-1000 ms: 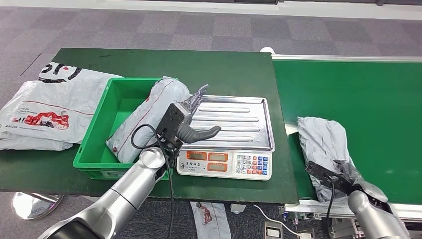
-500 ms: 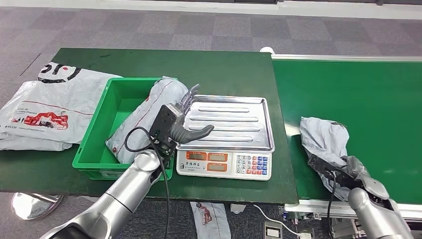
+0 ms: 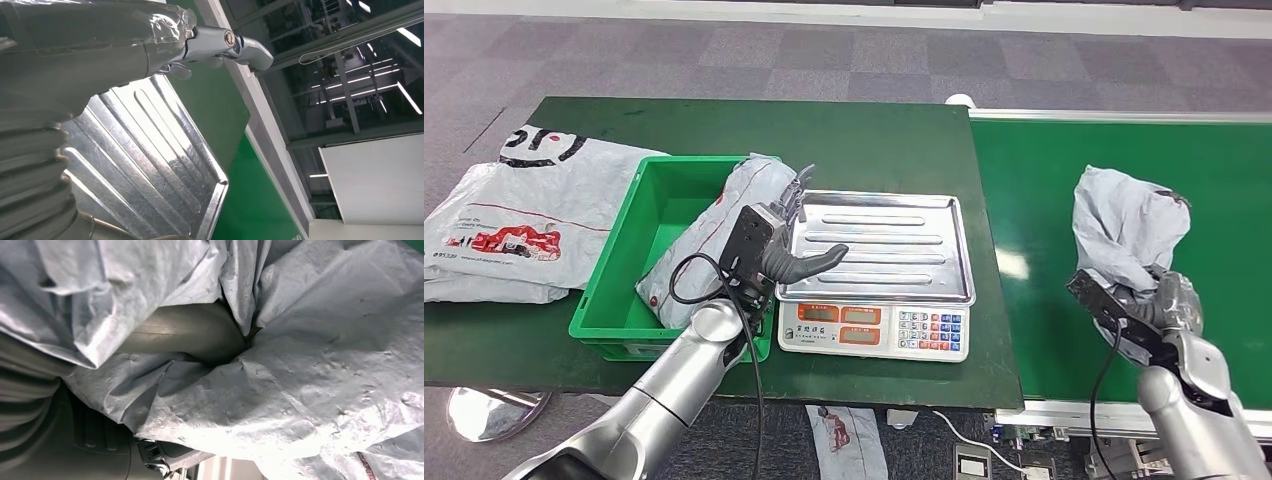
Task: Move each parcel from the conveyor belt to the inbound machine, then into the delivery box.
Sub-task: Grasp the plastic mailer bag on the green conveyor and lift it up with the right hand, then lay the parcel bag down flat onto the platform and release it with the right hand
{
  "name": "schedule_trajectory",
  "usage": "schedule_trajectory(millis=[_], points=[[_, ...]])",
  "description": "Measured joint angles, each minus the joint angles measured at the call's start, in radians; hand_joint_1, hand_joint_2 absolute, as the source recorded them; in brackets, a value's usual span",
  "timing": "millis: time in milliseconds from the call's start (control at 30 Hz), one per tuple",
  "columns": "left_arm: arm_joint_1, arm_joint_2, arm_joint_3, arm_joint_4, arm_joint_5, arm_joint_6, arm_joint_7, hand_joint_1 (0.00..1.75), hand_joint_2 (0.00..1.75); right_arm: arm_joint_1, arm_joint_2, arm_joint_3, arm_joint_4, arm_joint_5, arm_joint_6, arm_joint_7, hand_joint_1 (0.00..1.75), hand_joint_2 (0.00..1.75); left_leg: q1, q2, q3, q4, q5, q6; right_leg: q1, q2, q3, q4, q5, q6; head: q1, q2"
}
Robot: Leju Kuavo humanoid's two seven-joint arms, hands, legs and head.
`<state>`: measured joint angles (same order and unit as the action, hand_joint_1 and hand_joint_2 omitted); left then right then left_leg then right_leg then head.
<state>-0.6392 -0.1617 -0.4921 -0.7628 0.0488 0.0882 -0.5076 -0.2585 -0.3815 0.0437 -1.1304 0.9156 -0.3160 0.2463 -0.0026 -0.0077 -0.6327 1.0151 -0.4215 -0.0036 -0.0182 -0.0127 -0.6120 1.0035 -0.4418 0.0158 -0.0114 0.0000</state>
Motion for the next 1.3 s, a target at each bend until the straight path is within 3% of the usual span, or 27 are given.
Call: schedule_trajectory(millis=[67,167,333,467,700,900,967,1133,1300], points=[[0.000,0.000,0.000,0.000,0.000,0.001,0.000,0.00,1.75,0.004,0.000,-0.003,-0.007,-0.001,-0.018,-0.009,1.75,1.75,0.000,0.000,0.000,0.000,0.000,0.000,0.000,0.000,0.000,0.000,0.000,0.000,0.000,0.000],[0.000,0.000,0.000,0.000,0.002,0.005,-0.003,0.00,1.75,0.017,0.000,-0.016,-0.034,-0.016,-0.121,-0.061,1.75,1.75,0.000,0.000,0.000,0.000,0.000,0.000,0.000,0.000,0.000,0.000,0.000,0.000,0.000,0.000],[-0.009,-0.009,0.000,0.009,0.008,0.011,-0.011,0.00,1.75,0.008,0.006,-0.031,-0.098,-0.129,-0.320,-0.239,1.75,1.75,0.000,0.001,0.000,0.000,0.000,0.000,0.000,0.000,0.000,0.000,0.000,0.000,0.000,0.000],[-0.023,-0.020,0.000,0.026,0.011,0.013,-0.023,0.00,1.75,-0.068,0.033,-0.006,-0.081,-0.149,-0.345,-0.285,1.75,1.75,0.000,0.002,0.000,0.000,0.000,0.000,0.000,0.002,0.000,0.001,0.000,0.000,0.000,0.000],[-0.055,-0.051,0.000,0.050,0.012,0.009,-0.027,0.00,1.75,-0.266,0.162,0.114,0.083,-0.072,-0.266,-0.222,1.75,1.75,0.001,0.003,0.001,0.000,0.003,-0.002,0.000,0.004,-0.001,0.001,0.002,-0.001,0.000,0.000],[-0.074,-0.076,0.000,0.066,0.006,0.010,-0.023,0.00,1.75,-0.350,0.239,0.193,0.167,-0.064,-0.201,-0.213,1.75,1.75,0.001,0.001,0.000,0.000,0.004,-0.002,0.001,0.002,-0.001,0.001,0.002,-0.001,0.000,0.000],[-0.080,-0.082,0.000,0.070,0.005,0.012,-0.023,0.00,1.75,-0.367,0.263,0.216,0.190,-0.109,-0.132,-0.232,1.75,1.75,0.001,0.001,0.000,0.000,0.003,-0.002,0.001,0.003,-0.001,0.001,0.002,-0.001,0.000,0.000],[-0.088,-0.086,0.000,0.078,0.011,0.011,-0.027,0.00,1.75,-0.394,0.326,0.252,0.232,-0.370,0.191,-0.340,1.75,1.75,0.001,0.001,0.000,0.000,0.003,-0.002,0.001,0.002,-0.002,0.001,0.002,-0.001,0.000,0.000],[-0.091,-0.085,0.000,0.085,0.017,0.009,-0.032,0.00,1.75,-0.403,0.350,0.268,0.247,-0.425,0.229,-0.353,1.75,1.75,0.001,-0.001,-0.001,0.000,0.004,-0.002,0.001,0.000,-0.001,0.001,0.002,-0.001,0.000,0.000]])
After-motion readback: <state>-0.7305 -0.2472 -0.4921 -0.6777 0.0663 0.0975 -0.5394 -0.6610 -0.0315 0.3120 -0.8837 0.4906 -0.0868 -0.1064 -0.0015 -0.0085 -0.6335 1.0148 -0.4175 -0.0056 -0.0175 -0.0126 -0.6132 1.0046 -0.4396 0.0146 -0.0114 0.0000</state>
